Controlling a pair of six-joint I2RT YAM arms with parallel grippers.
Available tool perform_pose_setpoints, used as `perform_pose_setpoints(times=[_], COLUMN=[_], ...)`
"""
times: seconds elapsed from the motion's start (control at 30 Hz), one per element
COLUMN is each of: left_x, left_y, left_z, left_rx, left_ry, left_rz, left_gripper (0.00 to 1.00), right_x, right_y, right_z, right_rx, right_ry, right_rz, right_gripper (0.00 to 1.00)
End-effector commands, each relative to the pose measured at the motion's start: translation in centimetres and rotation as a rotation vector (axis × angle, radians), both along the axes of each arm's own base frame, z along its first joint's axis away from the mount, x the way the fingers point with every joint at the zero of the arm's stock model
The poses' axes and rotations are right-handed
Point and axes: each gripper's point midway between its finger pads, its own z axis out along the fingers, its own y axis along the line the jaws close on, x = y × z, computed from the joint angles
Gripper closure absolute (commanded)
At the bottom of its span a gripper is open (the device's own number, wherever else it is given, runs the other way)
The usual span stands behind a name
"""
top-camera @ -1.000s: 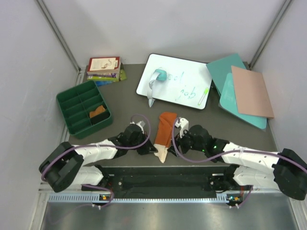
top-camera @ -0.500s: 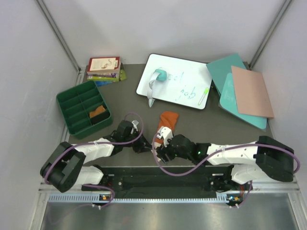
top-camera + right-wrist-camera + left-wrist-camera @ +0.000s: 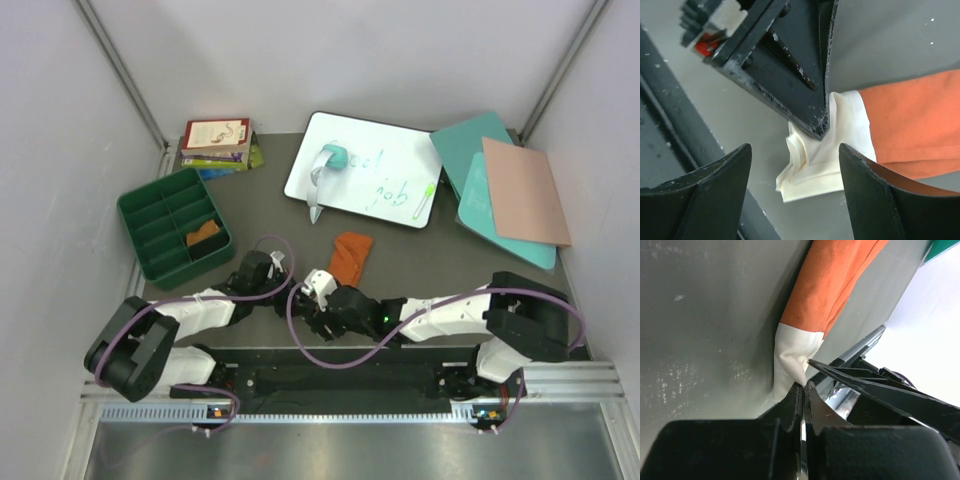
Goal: Roll the underwear
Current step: Roll the underwear to the center of the board.
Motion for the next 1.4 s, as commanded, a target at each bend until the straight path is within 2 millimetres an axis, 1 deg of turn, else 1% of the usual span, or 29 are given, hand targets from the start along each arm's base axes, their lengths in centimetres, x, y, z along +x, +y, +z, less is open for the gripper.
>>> perform_pose_setpoints(times=[0.0,0.07,0.13,0.23,0.27,0.33,0.37,0.43,0.47,0.5,0.53,0.57,0.6,0.63,0.67,0.73,0.77,0.8,0.83,0.9,0.93,0.97,1.0,1.03,1.07,1.1,1.17,1.2,1.37], left_x=[0.5,0.5,0.5,0.5,0.4,0.5,0.5,0.6,0.7,0.8,1.0,1.3,1.5,1.7,2.0,2.1,2.5,2.7,2.5,3.0,2.9,3.0,2.9,2.9,3.0,2.9,2.9,2.9,2.9], left_y=[-0.3,-0.3,-0.2,-0.1,-0.1,0.0,0.0,0.0,0.0,0.0,0.1,0.3,0.5,1.0,1.5,2.3,3.0,3.5,4.0,4.7,5.0,5.5,5.8,6.0,6.1,6.4,6.5,6.6,6.5], left_z=[1.2,1.2,1.3,1.3,1.3,1.3,1.4,1.6,1.7,1.9,2.2,2.2,2.2,2.2,2.2,2.5,2.4,2.7,2.1,2.5,2.1,1.7,1.3,1.1,1.1,0.8,0.7,0.7,1.3], left_rx=[-0.053,-0.058,-0.06,-0.062,-0.063,-0.066,-0.069,-0.074,-0.078,-0.081,-0.078,-0.063,-0.047,-0.018,-0.002,0.011,0.031,0.038,0.062,0.075,0.097,0.126,0.138,0.146,0.145,0.153,0.151,0.147,0.121], left_ry=[-0.033,-0.031,-0.033,-0.031,-0.027,-0.028,-0.028,-0.035,-0.045,-0.057,-0.074,-0.1,-0.115,-0.13,-0.153,-0.18,-0.198,-0.22,-0.218,-0.26,-0.274,-0.282,-0.29,-0.296,-0.31,-0.316,-0.333,-0.351,-0.44], left_rz=[0.004,0.006,0.01,0.013,0.012,0.019,0.021,0.021,0.019,0.017,0.02,0.018,0.022,0.04,0.045,0.071,0.096,0.112,0.116,0.143,0.142,0.16,0.168,0.172,0.18,0.191,0.2,0.203,0.179], left_gripper=[1.0,1.0,1.0,1.0,1.0,1.0,1.0,1.0,1.0,1.0,1.0,0.86,0.77,0.67,0.53,0.41,0.38,0.32,0.3,0.29,0.29,0.29,0.29,0.29,0.3,0.3,0.32,0.32,0.39], right_x=[0.9,1.5,1.7,1.9,2.2,2.3,2.2,1.9,1.7,1.5,1.0,1.0,0.8,0.0,-0.1,-0.9,-1.0,-1.2,-1.4,-1.5,-2.0,-1.3,-1.7,-1.4,-0.6,-0.9,0.2,0.1,1.6], right_y=[1.6,1.2,0.9,0.6,0.5,-0.1,-0.2,0.1,0.2,0.1,0.3,0.8,1.2,0.4,1.0,1.2,1.3,1.3,1.4,1.5,2.0,1.6,1.8,2.1,1.6,1.8,1.7,1.6,1.5], right_z=[0.1,-0.4,-1.3,-2.2,-2.1,-2.9,-3.0,-3.2,-3.2,-3.3,-3.3,-2.7,-2.3,-2.8,-2.0,-1.3,-0.9,-0.8,-0.3,0.0,0.7,0.7,0.7,1.1,1.0,1.1,0.8,0.7,-0.1], right_rx=[-0.024,-0.06,-0.086,-0.125,-0.131,-0.168,-0.174,-0.175,-0.177,-0.185,-0.195,-0.191,-0.183,-0.24,-0.231,-0.24,-0.237,-0.234,-0.218,-0.206,-0.179,-0.175,-0.16,-0.147,-0.143,-0.128,-0.116,-0.107,-0.102], right_ry=[-0.016,-0.025,-0.022,-0.023,-0.03,-0.031,-0.032,-0.023,-0.021,-0.013,0.001,0.006,0.013,0.045,0.052,0.117,0.144,0.172,0.24,0.308,0.36,0.389,0.434,0.449,0.475,0.512,0.554,0.584,0.659], right_rz=[-0.062,-0.107,-0.126,-0.146,-0.161,-0.177,-0.173,-0.139,-0.126,-0.113,-0.075,-0.06,-0.047,-0.006,0.01,0.066,0.08,0.099,0.131,0.164,0.208,0.199,0.238,0.248,0.235,0.274,0.274,0.294,0.308], right_gripper=[0.3,0.31,0.33,0.48,0.56,0.62,0.69,0.76,0.85,0.9,0.97,1.0,1.0,1.0,1.0,1.0,1.0,1.0,1.0,1.0,1.0,1.0,1.0,1.0,1.0,1.0,1.0,1.0,1.0])
